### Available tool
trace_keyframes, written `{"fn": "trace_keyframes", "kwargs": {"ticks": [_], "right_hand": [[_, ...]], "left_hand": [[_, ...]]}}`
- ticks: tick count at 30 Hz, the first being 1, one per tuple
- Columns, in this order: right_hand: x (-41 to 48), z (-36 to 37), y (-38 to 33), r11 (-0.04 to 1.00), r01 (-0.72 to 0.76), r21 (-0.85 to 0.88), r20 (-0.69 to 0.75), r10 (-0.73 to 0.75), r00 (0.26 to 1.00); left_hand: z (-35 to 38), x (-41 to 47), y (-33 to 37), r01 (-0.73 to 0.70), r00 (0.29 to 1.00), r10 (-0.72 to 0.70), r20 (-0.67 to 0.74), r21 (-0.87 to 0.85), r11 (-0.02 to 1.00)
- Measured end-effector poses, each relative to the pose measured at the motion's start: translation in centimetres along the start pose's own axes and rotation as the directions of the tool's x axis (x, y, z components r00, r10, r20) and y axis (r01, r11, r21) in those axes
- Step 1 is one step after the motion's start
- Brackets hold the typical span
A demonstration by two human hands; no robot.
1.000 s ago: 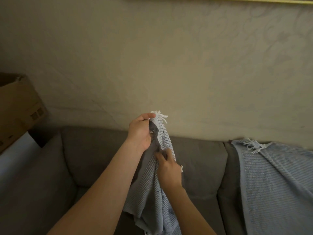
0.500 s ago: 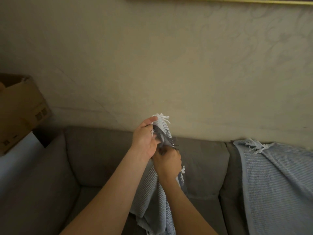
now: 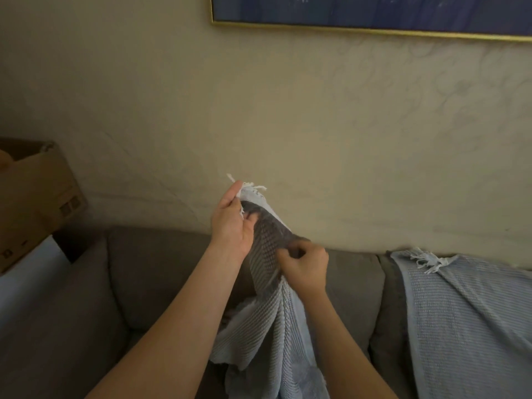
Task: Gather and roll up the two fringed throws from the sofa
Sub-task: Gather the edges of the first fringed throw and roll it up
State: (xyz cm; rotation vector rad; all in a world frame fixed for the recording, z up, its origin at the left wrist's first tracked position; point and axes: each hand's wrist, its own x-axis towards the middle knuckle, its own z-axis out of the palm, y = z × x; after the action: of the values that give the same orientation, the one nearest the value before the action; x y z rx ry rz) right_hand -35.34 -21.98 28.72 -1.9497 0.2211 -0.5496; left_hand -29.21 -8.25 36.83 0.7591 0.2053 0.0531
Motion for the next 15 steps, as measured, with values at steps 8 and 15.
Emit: {"fn": "trace_keyframes", "kwargs": {"ticks": [8, 15], "right_hand": [[2.1, -6.4, -1.8, 0.963, -0.005, 0.27, -0.072, 0.026, 0.997], [0.7, -9.6, 0.7, 0.997, 0.064, -0.044, -0.143, -0.069, 0.987]], "left_hand": [[2.2, -1.2, -1.4, -0.233, 0.972, 0.18, 0.15, 0.534, 0.813], [1.8, -3.4, -4.3, -0.567, 0.742, 0.46, 0.488, 0.823, 0.04]]}}
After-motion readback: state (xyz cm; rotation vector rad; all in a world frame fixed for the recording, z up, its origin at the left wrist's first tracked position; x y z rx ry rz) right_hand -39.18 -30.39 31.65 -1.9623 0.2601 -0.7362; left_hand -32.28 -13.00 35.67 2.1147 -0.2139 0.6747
